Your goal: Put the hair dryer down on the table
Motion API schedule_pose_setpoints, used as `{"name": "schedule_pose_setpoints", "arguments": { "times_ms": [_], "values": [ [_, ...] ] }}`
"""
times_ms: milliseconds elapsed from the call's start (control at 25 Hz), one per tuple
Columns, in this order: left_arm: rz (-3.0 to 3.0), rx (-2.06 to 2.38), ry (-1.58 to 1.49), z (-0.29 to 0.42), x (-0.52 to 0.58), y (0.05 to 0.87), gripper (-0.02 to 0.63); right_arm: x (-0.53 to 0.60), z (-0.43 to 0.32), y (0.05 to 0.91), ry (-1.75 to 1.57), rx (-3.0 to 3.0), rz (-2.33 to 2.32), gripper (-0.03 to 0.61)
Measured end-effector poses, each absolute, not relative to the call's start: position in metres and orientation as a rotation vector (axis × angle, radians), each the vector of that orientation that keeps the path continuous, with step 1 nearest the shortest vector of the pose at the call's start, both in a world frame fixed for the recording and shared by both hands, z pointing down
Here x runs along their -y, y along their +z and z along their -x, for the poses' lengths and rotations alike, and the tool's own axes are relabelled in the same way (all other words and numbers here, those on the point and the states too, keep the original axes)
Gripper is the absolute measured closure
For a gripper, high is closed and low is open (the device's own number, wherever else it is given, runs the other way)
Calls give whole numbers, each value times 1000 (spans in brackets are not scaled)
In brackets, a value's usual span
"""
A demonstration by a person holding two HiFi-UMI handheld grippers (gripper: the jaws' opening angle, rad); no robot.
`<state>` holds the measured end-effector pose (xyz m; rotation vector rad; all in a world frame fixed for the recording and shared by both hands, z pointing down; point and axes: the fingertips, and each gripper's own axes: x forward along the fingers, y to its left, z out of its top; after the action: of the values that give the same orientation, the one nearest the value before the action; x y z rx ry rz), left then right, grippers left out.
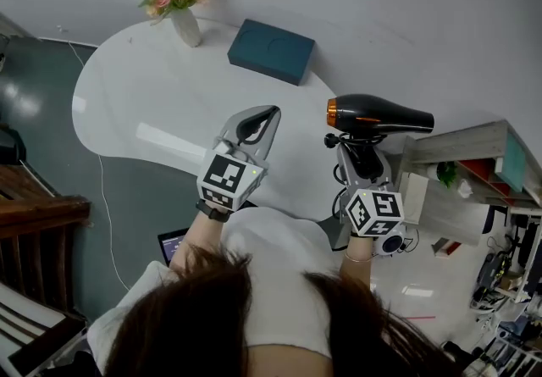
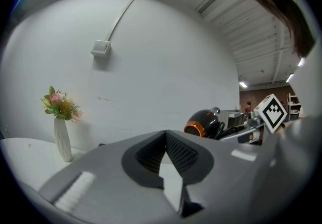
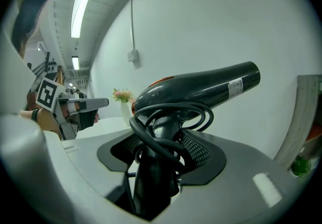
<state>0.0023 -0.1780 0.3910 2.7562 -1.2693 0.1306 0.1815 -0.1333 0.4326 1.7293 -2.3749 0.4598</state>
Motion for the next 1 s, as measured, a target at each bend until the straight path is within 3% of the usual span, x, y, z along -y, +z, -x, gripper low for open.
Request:
{"name": "schedule_pose_setpoints", "arguments": {
  "times_ms": [1000],
  "values": [
    [-2750, 1091, 246, -10, 179, 445, 555, 137, -140, 549, 787, 2281, -1511, 333]
  ]
}}
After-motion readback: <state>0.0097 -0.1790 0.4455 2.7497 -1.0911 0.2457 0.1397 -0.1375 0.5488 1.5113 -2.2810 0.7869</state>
